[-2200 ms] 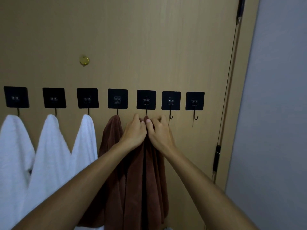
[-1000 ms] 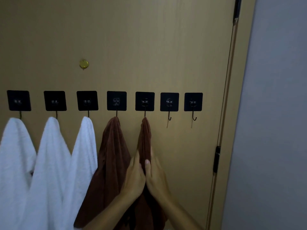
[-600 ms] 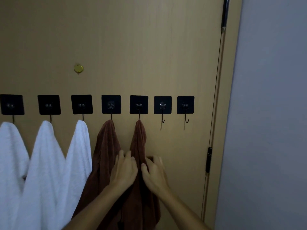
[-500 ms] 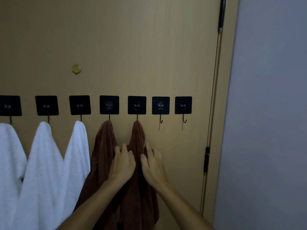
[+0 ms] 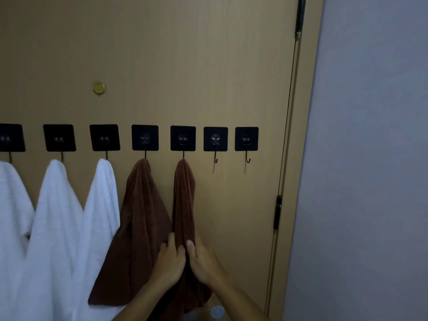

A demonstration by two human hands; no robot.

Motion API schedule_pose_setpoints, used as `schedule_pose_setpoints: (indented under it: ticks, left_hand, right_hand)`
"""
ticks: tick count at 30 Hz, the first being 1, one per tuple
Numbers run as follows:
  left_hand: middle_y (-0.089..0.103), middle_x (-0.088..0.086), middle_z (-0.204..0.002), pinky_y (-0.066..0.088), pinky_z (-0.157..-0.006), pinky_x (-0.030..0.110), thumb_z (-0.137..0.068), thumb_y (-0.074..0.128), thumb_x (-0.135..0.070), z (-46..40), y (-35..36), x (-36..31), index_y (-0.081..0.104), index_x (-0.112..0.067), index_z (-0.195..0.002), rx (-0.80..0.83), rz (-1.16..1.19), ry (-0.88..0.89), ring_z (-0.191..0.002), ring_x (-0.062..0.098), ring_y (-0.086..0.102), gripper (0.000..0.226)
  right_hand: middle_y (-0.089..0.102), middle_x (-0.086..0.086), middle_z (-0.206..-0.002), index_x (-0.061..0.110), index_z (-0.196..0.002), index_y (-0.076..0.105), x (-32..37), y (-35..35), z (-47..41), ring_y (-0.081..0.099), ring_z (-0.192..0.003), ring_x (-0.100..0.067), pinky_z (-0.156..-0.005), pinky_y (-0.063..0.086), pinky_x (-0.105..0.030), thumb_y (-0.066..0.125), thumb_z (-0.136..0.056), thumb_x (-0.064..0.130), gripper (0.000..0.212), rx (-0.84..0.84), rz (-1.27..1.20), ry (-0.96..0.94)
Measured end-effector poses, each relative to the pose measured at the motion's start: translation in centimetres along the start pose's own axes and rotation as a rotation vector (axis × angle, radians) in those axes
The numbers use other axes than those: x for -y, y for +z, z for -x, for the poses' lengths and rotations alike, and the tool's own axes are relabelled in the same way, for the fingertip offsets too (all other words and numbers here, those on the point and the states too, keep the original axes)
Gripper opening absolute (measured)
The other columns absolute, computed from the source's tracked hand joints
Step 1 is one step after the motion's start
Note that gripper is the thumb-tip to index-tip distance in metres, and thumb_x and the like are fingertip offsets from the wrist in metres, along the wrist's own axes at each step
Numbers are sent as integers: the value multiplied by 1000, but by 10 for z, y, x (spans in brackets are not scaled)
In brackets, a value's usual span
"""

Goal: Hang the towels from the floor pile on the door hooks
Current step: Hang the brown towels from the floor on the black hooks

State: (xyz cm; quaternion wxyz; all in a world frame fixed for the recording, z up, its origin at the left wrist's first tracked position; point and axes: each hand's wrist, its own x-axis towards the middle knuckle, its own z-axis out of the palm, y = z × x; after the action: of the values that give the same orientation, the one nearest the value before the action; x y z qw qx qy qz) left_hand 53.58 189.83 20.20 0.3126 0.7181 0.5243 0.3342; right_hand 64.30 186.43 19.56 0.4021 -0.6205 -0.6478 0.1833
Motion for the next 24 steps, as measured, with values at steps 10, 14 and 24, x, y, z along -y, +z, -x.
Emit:
schedule_pose_setpoints:
  ticks: [10, 14, 24]
  left_hand:
    - [45, 16, -142, 41, -103, 30, -97, 38, -32, 58, 1, 16, 35, -3, -142, 384, -384, -199, -127, 29, 48, 54]
    - [55, 14, -129, 45, -91, 33, -95, 40, -30, 77, -8, 3, 55, -6, -123, 355, -629, -180, -114, 29, 56, 40]
    - [46, 14, -129, 43, -95, 44, -95, 42, -30, 143, 9, 35, 41, -9, -127, 336, -626, 192, -117, 33, 48, 37]
  right_hand:
    - [50, -16, -138, 6, -143, 33, -22, 15, 40, 50, -125, -29, -101, 40, -30, 37, -100, 37, 54, 167, 167, 148]
    - [61, -19, -119, 0, -124, 52, -33, 11, 62, 59, -108, -33, -74, 41, -26, 46, -96, 34, 45, 281, 274, 303]
    - [17, -12, -156, 7, -146, 25, -28, 24, 161, 28, -139, -30, -109, 31, -33, 43, -97, 24, 55, 199, 387, 383]
